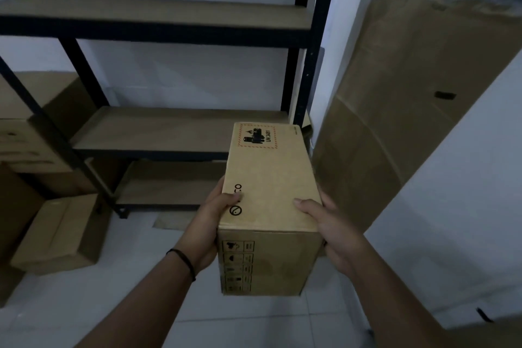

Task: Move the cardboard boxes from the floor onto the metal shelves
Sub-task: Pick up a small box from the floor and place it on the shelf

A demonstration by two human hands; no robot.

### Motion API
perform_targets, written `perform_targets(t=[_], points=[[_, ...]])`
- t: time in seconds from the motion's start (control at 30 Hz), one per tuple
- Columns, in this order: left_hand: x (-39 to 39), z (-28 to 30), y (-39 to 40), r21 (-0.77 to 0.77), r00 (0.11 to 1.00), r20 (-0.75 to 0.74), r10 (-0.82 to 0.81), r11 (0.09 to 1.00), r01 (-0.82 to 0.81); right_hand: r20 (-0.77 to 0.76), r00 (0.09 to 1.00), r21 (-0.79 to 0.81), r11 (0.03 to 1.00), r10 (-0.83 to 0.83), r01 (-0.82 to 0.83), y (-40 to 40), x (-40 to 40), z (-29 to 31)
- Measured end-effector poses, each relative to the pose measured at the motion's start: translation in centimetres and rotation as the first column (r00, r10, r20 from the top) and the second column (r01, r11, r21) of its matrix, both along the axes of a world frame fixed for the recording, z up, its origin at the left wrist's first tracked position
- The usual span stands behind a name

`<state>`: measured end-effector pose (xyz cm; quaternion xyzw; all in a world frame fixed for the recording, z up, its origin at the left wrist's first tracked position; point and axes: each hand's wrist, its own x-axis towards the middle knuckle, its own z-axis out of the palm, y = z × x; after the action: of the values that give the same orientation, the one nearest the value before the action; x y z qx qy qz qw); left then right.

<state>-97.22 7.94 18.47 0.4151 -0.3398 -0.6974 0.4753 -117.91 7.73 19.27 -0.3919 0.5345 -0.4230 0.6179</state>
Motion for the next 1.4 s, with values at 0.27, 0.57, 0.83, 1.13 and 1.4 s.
perform_targets(t=[0.27, 0.57, 0.83, 1.13, 1.4], points=[[-0.1, -12.0, -2.5, -0.028, 0.999, -0.031, 0.03, 0.999, -0.031, -0.014, 1.0, -0.051, 0.999, -0.007, 0.006, -2.8, 0.3, -12.2], [0.2, -25.9, -3.2, -0.11, 0.999, -0.007, 0.053, 0.993, -0.053, -0.024, 1.0, -0.126, 0.992, 0.008, -0.011, -3.9, 0.4, -25.6], [0.8, -29.0, -1.7, -0.149, 0.999, 0.027, 0.046, 0.988, -0.042, -0.018, 1.0, -0.16, 0.987, 0.022, -0.024, -3.0, 0.5, -28.6], [0.8, -29.9, -4.6, -0.102, 0.996, 0.072, 0.057, 0.993, -0.05, -0.042, 0.997, -0.153, 0.985, 0.068, -0.073, -6.6, 0.3, -30.0], [0.9, -30.7, -10.3, -0.039, 0.999, 0.037, 0.033, 0.999, -0.032, -0.034, 0.997, -0.129, 0.989, 0.068, -0.072, -12.2, 0.4, -32.3]])
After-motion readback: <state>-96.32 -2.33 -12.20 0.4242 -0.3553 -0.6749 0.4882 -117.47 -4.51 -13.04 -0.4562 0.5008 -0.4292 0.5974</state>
